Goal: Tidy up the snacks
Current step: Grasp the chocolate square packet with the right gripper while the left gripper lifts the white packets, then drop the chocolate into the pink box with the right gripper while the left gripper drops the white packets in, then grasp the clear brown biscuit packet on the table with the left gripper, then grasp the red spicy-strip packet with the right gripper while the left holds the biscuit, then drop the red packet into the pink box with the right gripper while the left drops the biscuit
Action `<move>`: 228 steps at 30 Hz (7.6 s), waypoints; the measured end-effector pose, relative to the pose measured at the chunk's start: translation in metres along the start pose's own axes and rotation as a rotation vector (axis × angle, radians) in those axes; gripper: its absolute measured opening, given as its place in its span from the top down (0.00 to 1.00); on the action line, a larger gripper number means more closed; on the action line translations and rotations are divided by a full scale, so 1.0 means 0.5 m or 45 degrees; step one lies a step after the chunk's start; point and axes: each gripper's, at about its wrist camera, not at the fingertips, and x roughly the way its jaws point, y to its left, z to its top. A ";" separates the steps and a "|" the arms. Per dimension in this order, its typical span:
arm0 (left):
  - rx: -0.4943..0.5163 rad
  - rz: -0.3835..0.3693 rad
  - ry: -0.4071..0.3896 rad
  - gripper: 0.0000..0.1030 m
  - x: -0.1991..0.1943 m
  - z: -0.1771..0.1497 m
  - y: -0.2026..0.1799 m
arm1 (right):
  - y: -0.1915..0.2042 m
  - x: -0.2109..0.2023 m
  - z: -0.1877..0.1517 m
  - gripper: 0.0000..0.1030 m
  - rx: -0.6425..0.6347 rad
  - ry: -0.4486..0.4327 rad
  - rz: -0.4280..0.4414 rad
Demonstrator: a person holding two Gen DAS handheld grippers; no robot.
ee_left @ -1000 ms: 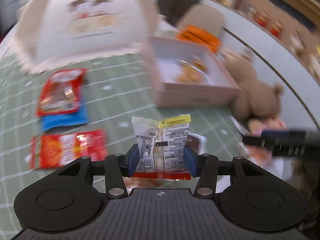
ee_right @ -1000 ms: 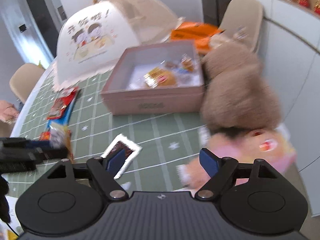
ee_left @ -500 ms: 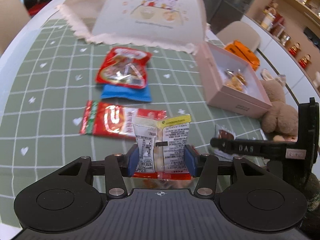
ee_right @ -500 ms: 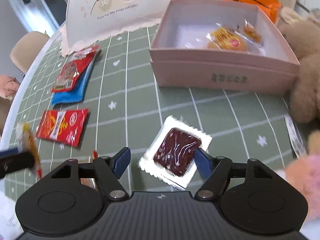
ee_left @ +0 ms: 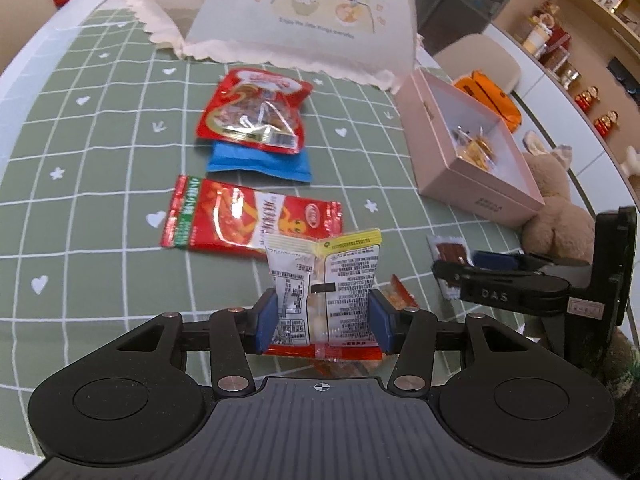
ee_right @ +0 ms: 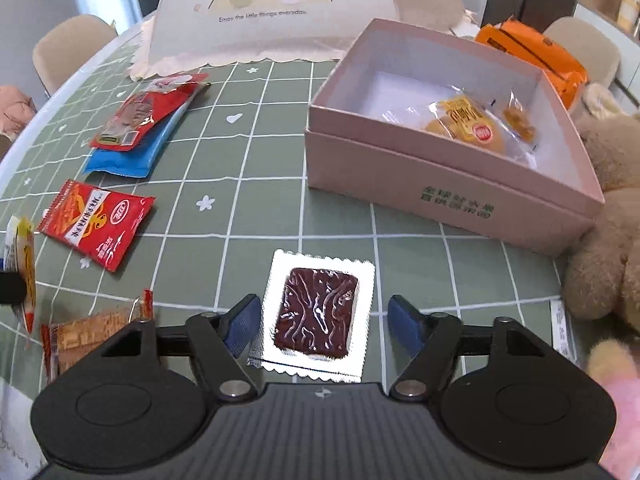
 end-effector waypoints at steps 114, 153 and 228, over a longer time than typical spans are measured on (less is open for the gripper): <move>0.005 0.277 0.080 0.60 0.015 -0.049 0.035 | 0.073 -0.073 0.029 0.24 -0.208 0.004 0.321; -0.087 0.288 0.012 0.58 -0.005 -0.068 0.082 | 0.214 0.007 0.057 0.62 -0.195 0.185 0.443; 0.288 0.215 -0.236 0.61 -0.058 0.019 -0.191 | -0.003 -0.262 -0.051 0.56 -0.069 -0.173 0.280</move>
